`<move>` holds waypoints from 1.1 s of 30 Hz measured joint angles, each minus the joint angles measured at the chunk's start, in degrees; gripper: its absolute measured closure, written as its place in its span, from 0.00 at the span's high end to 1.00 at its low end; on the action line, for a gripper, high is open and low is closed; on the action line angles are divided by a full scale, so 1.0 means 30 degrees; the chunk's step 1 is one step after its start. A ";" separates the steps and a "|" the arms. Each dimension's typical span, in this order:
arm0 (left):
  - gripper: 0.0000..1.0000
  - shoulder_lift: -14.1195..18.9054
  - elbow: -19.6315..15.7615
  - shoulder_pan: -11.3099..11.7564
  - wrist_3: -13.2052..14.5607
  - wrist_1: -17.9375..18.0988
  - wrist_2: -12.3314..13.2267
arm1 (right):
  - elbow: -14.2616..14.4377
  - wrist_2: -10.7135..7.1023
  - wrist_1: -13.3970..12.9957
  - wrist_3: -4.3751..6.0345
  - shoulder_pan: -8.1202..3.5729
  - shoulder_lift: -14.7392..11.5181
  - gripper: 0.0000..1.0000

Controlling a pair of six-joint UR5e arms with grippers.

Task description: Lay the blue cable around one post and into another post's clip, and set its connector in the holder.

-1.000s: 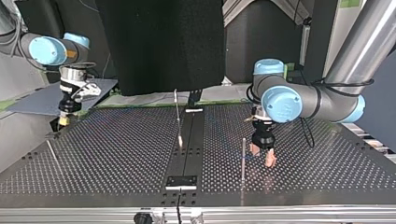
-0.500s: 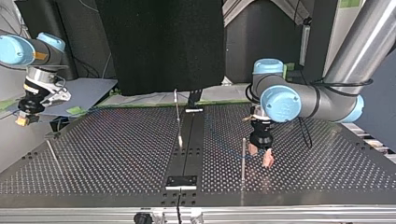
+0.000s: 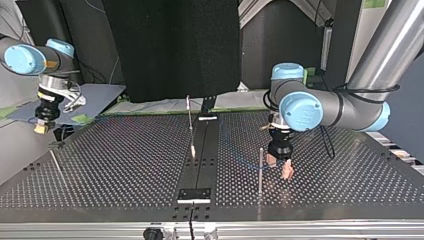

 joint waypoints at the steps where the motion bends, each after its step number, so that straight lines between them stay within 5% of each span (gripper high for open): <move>1: 1.00 0.0000 -0.0002 0.0001 0.0000 0.0000 -0.0003 | -0.0062 -0.0173 0.0059 0.0028 0.0010 -0.0002 0.22; 10: 1.00 0.0000 0.0009 0.0058 -0.0026 0.0074 0.0017 | -0.0622 -0.1925 0.1157 0.1253 -0.0197 -0.0035 0.22; 21: 1.00 -0.0004 0.0007 0.0082 -0.0028 0.0088 0.0010 | -0.1053 -0.3999 0.2059 0.3192 -0.0157 -0.0037 0.22; 27: 1.00 -0.0002 0.0013 0.0117 -0.0108 0.0077 0.0033 | -0.0935 -0.5051 0.2400 0.3075 0.0034 -0.0035 0.22; 33: 1.00 -0.0004 0.0010 0.0111 -0.0054 0.0060 -0.0032 | -0.0835 -0.4679 0.2581 0.2591 0.0212 -0.0037 0.22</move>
